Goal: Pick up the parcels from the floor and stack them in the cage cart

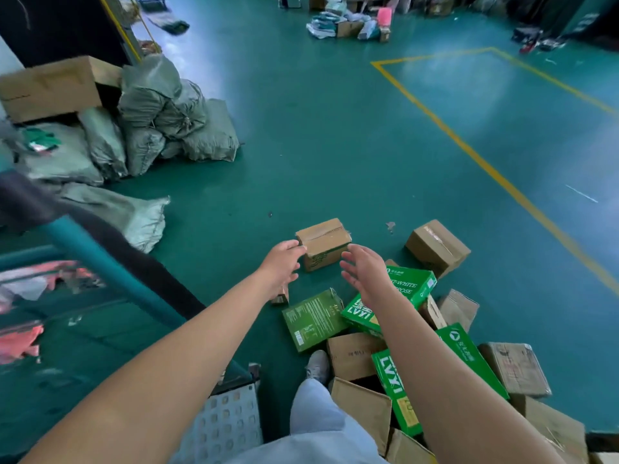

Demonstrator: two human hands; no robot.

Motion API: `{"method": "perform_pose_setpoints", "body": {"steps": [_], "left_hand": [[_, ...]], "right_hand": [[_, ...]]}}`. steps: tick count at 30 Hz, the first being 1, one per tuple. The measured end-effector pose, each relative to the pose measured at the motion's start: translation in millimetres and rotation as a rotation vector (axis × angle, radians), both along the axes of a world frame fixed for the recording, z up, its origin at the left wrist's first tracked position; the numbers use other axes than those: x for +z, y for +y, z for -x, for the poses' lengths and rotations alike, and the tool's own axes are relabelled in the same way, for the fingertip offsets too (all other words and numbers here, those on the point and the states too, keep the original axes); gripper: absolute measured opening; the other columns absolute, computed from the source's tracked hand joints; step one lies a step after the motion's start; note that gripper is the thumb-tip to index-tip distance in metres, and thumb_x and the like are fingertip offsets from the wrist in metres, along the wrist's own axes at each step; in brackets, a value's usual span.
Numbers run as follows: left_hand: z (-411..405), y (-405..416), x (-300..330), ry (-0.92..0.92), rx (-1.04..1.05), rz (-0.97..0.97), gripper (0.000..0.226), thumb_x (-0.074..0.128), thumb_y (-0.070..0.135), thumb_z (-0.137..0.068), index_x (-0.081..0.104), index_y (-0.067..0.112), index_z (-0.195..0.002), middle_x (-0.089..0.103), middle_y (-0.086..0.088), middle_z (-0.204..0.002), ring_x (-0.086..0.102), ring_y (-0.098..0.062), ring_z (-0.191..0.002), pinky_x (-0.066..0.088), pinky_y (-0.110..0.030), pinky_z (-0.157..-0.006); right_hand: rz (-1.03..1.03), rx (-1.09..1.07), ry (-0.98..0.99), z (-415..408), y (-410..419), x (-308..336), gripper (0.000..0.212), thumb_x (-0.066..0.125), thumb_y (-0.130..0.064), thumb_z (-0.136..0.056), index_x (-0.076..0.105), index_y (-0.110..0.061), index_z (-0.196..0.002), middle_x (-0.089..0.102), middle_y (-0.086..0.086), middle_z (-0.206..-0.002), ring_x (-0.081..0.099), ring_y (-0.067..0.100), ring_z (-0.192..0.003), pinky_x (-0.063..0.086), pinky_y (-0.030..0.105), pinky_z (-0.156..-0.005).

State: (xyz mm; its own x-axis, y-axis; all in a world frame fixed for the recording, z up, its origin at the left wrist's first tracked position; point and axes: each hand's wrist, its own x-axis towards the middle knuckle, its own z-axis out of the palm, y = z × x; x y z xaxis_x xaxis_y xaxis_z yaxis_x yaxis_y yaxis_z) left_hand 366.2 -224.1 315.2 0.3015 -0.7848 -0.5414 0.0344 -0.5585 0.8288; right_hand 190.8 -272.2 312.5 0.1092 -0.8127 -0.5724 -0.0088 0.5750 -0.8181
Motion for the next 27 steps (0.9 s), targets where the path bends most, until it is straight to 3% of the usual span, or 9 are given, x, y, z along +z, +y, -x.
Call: {"method": "perform_pose_setpoints", "body": {"steps": [2,5,8,12,14,18,21,27], "left_hand": [[0.8,-37.8,-5.2,0.003,-0.020,-0.015,0.042,0.054,0.033,-0.106,0.048,0.024,-0.147,0.053,0.004,-0.134,0.056,-0.020,-0.120,0.051,-0.029,-0.080],[1.4,-96.9,-15.8,0.011,-0.042,-0.059,0.043,0.054,0.034,-0.105,0.048,0.025,-0.147,0.052,0.005,-0.132,0.056,-0.018,-0.117,0.053,-0.033,-0.091],[-5.1,-151.6,-21.9,0.027,-0.023,-0.112,0.043,0.055,0.035,-0.105,0.049,0.025,-0.146,0.053,0.004,-0.131,0.056,-0.020,-0.118,0.054,-0.033,-0.093],[-21.1,-207.0,-20.5,0.011,-0.003,-0.129,0.043,0.053,0.033,-0.106,0.048,0.023,-0.147,0.055,0.005,-0.119,0.056,-0.022,-0.120,0.052,-0.037,-0.101],[-31.0,-228.7,-17.6,0.007,0.003,-0.130,0.047,0.051,0.033,-0.107,0.043,0.021,-0.151,0.053,0.003,-0.127,0.055,-0.020,-0.118,0.050,-0.041,-0.107],[-51.9,-264.4,-8.2,-0.010,0.025,-0.116,0.049,0.050,0.032,-0.107,0.040,0.021,-0.154,0.052,0.002,-0.135,0.054,-0.018,-0.115,0.049,-0.040,-0.107],[-65.3,-283.7,-5.4,-0.028,0.035,-0.107,0.049,0.049,0.033,-0.107,0.040,0.022,-0.154,0.048,0.001,-0.146,0.054,-0.020,-0.121,0.049,-0.039,-0.106],[-82.6,-318.6,-3.4,-0.041,0.049,-0.082,0.050,0.049,0.033,-0.107,0.039,0.022,-0.155,0.047,0.000,-0.150,0.053,-0.020,-0.123,0.048,-0.042,-0.109]], "right_hand": [[-0.006,-0.022,0.002,-1.1,-30.7,-4.2,0.021,0.055,-0.029,-0.106,0.060,-0.017,-0.123,0.069,0.002,-0.115,0.067,0.018,-0.108,0.056,0.030,-0.085],[-0.033,-0.045,0.021,-1.2,-82.0,-10.3,0.017,0.054,-0.029,-0.107,0.061,-0.019,-0.119,0.069,0.001,-0.113,0.067,0.018,-0.107,0.056,0.030,-0.085],[-0.072,-0.036,0.036,-3.3,-137.7,-15.6,0.010,0.054,-0.028,-0.107,0.062,-0.022,-0.106,0.069,0.001,-0.111,0.067,0.020,-0.109,0.057,0.031,-0.086],[-0.069,-0.026,0.055,-6.8,-201.4,-17.1,0.012,0.053,-0.025,-0.107,0.062,-0.018,-0.110,0.068,0.003,-0.109,0.064,0.019,-0.100,0.056,0.033,-0.090],[-0.075,-0.020,0.060,-10.3,-226.3,-15.8,0.015,0.053,-0.025,-0.106,0.062,-0.017,-0.114,0.067,0.004,-0.112,0.064,0.019,-0.099,0.056,0.034,-0.090],[-0.068,-0.001,0.058,-21.0,-265.7,-8.3,0.009,0.054,-0.026,-0.106,0.061,-0.021,-0.102,0.068,0.004,-0.117,0.066,0.021,-0.106,0.057,0.037,-0.095],[-0.067,0.014,0.056,-27.8,-287.0,-6.3,0.015,0.056,-0.028,-0.106,0.062,-0.018,-0.116,0.069,0.003,-0.118,0.068,0.021,-0.110,0.059,0.032,-0.086],[-0.054,0.043,0.028,-44.1,-328.3,0.2,0.018,0.057,-0.027,-0.106,0.060,-0.018,-0.121,0.068,0.004,-0.118,0.067,0.020,-0.109,0.057,0.037,-0.096]]}}
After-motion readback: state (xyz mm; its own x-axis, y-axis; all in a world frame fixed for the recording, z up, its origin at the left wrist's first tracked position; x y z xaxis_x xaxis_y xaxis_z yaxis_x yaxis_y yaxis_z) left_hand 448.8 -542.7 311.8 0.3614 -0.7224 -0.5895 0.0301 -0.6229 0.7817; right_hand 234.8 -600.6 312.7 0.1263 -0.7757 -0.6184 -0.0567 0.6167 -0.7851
